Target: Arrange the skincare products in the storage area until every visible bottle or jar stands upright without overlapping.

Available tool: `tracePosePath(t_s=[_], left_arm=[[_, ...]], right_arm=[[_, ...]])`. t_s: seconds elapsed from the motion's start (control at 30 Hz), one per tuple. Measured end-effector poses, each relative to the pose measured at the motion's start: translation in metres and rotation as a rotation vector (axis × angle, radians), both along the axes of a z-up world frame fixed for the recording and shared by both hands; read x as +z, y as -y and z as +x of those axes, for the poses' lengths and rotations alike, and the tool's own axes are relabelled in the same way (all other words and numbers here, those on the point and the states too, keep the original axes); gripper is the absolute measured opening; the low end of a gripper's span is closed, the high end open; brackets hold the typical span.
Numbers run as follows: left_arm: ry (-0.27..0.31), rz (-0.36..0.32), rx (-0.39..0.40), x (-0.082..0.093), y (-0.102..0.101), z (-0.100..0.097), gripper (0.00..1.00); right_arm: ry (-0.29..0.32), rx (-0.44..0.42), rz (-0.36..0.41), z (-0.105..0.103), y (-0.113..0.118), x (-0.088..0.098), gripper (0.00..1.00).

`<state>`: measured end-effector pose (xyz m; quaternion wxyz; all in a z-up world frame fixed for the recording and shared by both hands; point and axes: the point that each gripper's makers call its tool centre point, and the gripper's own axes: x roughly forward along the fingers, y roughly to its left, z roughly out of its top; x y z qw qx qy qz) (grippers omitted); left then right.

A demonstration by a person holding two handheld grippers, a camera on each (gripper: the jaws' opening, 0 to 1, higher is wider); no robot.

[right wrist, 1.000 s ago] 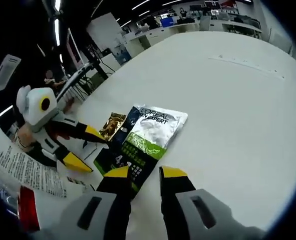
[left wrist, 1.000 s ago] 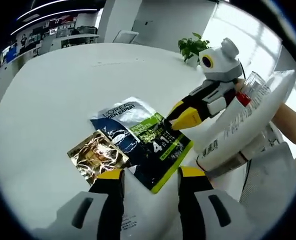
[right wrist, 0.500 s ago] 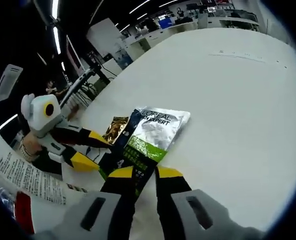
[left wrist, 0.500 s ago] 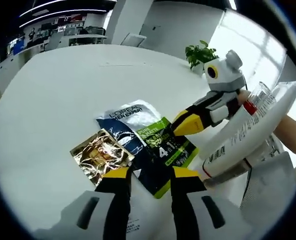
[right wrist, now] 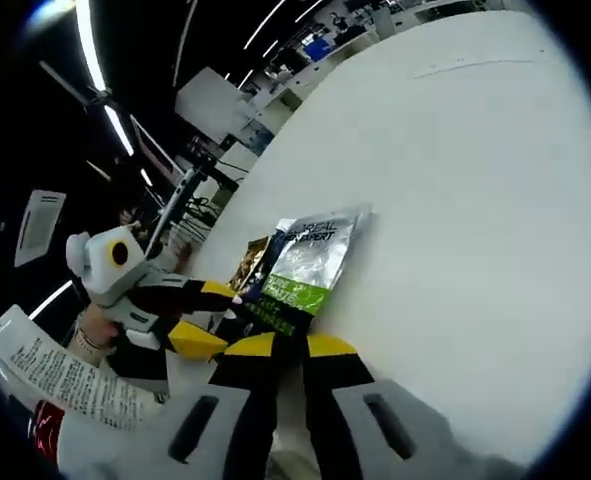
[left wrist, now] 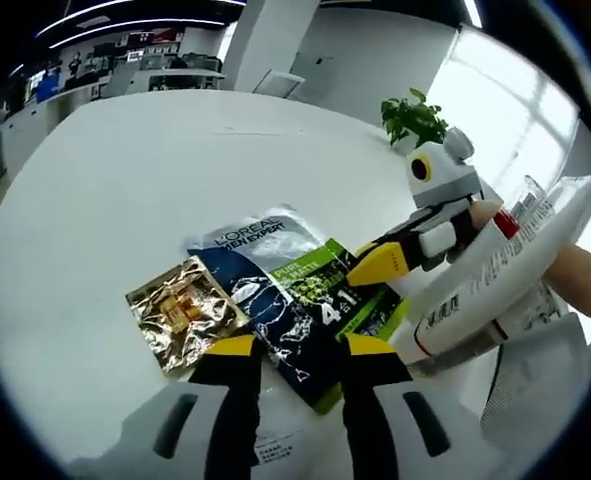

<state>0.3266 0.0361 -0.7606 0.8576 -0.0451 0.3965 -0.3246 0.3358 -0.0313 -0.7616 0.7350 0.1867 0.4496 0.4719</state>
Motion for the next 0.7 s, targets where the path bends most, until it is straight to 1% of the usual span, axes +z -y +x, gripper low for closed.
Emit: tracePosePath(t_s=[0.07, 0.1, 0.17, 0.23, 0.3, 0.37, 0.4, 0.43, 0.47, 0.5, 0.53, 0.57, 0.63, 0.7], left_arm=[[0.004, 0.009, 0.007, 0.001, 0.0, -0.001, 0.26], [0.006, 0.015, 0.013, 0.002, -0.001, -0.002, 0.27], [0.012, 0.025, 0.017, 0.003, -0.001, -0.001, 0.29], [0.015, 0.034, 0.018, 0.002, -0.003, 0.004, 0.31], [0.018, 0.041, 0.025, 0.001, -0.006, 0.008, 0.33], [0.014, 0.035, 0.036, 0.002, -0.008, 0.01, 0.34], [0.006, 0.024, 0.044, 0.0, -0.01, 0.015, 0.35], [0.007, 0.018, 0.047, 0.0, -0.01, 0.017, 0.36], [0.007, 0.016, 0.051, 0.001, -0.01, 0.016, 0.36], [0.007, 0.018, 0.049, 0.001, -0.009, 0.015, 0.36], [0.008, 0.02, 0.044, 0.0, -0.01, 0.017, 0.36], [0.009, 0.02, 0.046, -0.001, -0.011, 0.02, 0.36], [0.005, 0.001, 0.053, -0.002, -0.013, 0.021, 0.36], [0.008, -0.008, 0.058, 0.001, -0.011, 0.016, 0.37]], right_arm=[[-0.016, 0.005, 0.011, -0.001, -0.004, 0.0, 0.08], [-0.018, 0.01, 0.012, 0.001, -0.006, -0.001, 0.08], [-0.029, 0.034, 0.017, -0.002, -0.011, -0.001, 0.08], [-0.034, 0.042, 0.026, -0.006, -0.016, 0.001, 0.07], [-0.041, 0.04, 0.053, -0.006, -0.019, 0.005, 0.07], [-0.051, 0.027, 0.089, -0.006, -0.024, 0.011, 0.06], [-0.055, 0.018, 0.108, -0.005, -0.025, 0.013, 0.05], [-0.068, 0.003, 0.15, -0.004, -0.028, 0.02, 0.04], [-0.079, -0.007, 0.175, -0.003, -0.029, 0.023, 0.03], [-0.092, -0.02, 0.215, 0.001, -0.03, 0.029, 0.02], [-0.101, -0.029, 0.242, 0.002, -0.031, 0.034, 0.01], [-0.103, -0.03, 0.25, 0.002, -0.031, 0.036, 0.01], [-0.09, -0.024, 0.224, 0.006, -0.029, 0.034, 0.01], [-0.083, -0.03, 0.23, 0.009, -0.027, 0.036, 0.01]])
